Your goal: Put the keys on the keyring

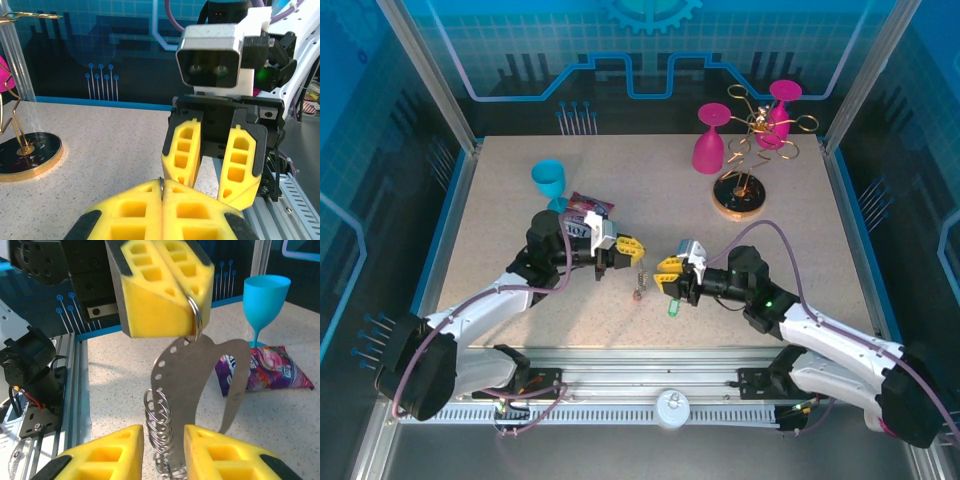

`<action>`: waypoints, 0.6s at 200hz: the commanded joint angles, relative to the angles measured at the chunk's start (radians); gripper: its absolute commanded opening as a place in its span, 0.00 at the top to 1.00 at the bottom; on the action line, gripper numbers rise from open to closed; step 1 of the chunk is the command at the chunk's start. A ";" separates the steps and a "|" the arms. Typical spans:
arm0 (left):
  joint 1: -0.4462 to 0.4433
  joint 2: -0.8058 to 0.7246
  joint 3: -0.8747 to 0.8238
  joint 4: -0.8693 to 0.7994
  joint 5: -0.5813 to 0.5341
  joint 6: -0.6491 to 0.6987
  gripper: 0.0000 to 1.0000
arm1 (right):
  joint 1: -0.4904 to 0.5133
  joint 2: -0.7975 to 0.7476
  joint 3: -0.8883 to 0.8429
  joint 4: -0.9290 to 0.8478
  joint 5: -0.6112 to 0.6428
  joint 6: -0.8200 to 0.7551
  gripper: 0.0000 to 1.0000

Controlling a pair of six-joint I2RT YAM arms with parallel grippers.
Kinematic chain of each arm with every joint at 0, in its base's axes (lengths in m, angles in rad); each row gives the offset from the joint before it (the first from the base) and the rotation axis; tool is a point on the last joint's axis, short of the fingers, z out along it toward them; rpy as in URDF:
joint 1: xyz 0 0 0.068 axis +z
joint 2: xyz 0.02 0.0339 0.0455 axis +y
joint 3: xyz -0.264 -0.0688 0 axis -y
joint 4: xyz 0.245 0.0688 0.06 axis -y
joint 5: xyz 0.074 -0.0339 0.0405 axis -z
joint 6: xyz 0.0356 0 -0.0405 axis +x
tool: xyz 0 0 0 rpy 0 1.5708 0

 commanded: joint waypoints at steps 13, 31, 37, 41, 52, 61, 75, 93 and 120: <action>-0.007 -0.036 -0.010 -0.001 -0.018 -0.018 1.00 | 0.016 0.075 0.007 0.076 -0.012 0.056 0.71; -0.007 -0.036 -0.012 -0.001 -0.015 -0.018 1.00 | 0.020 0.103 0.018 0.101 -0.038 0.054 0.69; -0.007 -0.036 -0.011 0.001 -0.012 -0.018 1.00 | 0.020 0.108 0.020 0.108 -0.046 0.051 0.69; -0.008 -0.036 -0.013 0.003 -0.011 -0.018 1.00 | 0.021 0.111 0.020 0.111 -0.049 0.049 0.69; -0.008 -0.035 -0.013 0.006 -0.007 -0.018 1.00 | 0.022 0.118 0.022 0.124 -0.057 0.044 0.68; -0.008 -0.033 -0.013 0.007 -0.005 -0.018 1.00 | 0.022 0.122 0.022 0.134 -0.065 0.040 0.68; -0.007 -0.029 -0.013 0.010 0.000 -0.018 1.00 | 0.024 0.130 0.023 0.155 -0.071 0.032 0.68; -0.008 -0.028 -0.013 0.010 0.002 -0.017 1.00 | 0.027 0.142 0.024 0.184 -0.082 0.020 0.67; -0.008 -0.028 -0.013 0.009 0.004 -0.015 1.00 | 0.032 0.170 0.041 0.207 -0.098 0.005 0.69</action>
